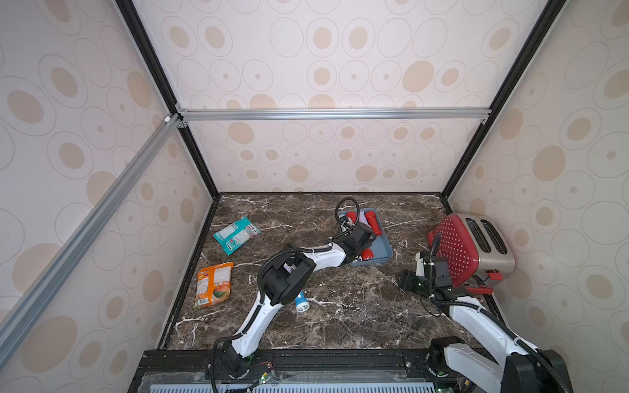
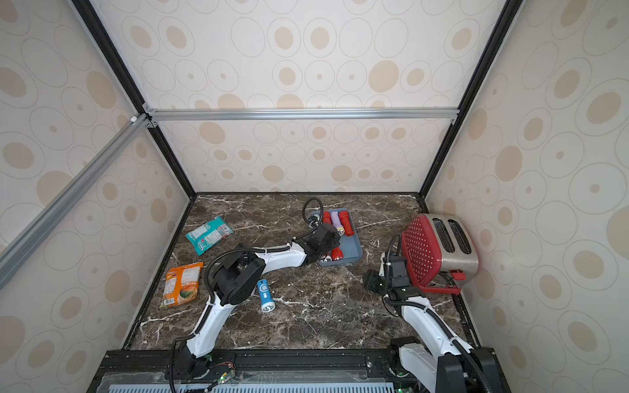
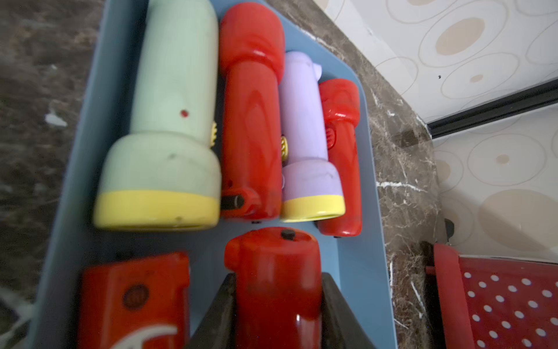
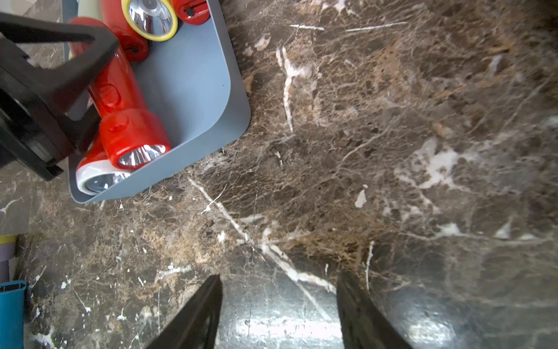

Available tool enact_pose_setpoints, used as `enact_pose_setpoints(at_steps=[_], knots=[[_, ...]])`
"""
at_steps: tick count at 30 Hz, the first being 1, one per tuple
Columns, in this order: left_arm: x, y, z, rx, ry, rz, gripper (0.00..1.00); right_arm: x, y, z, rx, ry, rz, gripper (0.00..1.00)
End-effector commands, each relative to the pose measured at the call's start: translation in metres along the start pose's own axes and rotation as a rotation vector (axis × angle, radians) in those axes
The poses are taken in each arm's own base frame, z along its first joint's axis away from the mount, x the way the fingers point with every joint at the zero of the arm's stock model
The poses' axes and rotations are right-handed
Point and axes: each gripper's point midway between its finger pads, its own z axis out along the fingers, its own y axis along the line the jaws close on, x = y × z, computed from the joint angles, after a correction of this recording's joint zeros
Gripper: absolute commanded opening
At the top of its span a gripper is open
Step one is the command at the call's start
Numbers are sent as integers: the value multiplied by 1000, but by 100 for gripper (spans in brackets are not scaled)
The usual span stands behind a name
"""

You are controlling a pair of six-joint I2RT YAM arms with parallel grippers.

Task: Put the flashlights into the storage boxes
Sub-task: Place the flashlight at the storage box.

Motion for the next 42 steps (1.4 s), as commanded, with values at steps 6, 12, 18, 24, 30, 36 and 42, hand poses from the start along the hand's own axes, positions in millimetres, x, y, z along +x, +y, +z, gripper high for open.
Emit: enact_pose_setpoints(at_steps=[6, 12, 18, 24, 30, 36, 42], knots=[[-14, -11, -20, -4, -36, 47, 28, -2, 3, -1, -12, -13, 0, 62], [-12, -16, -17, 0, -15, 64, 48, -2, 2, -3, -8, -18, 0, 62], [-16, -16, -22, 0, -28, 63, 49, -2, 0, -2, 6, -17, 3, 62], [-34, -24, -45, 23, -79, 82, 49, -1, -1, -1, 13, -9, 3, 62], [-75, -21, -107, -10, -202, 218, 49, -2, -2, -2, 18, -11, 2, 62], [-108, 52, -185, -205, -326, 402, 54, -1, 5, -7, -3, -6, -25, 60], [-123, 146, -216, -289, -334, 351, 74, 5, 50, -25, -64, -9, -148, 60]])
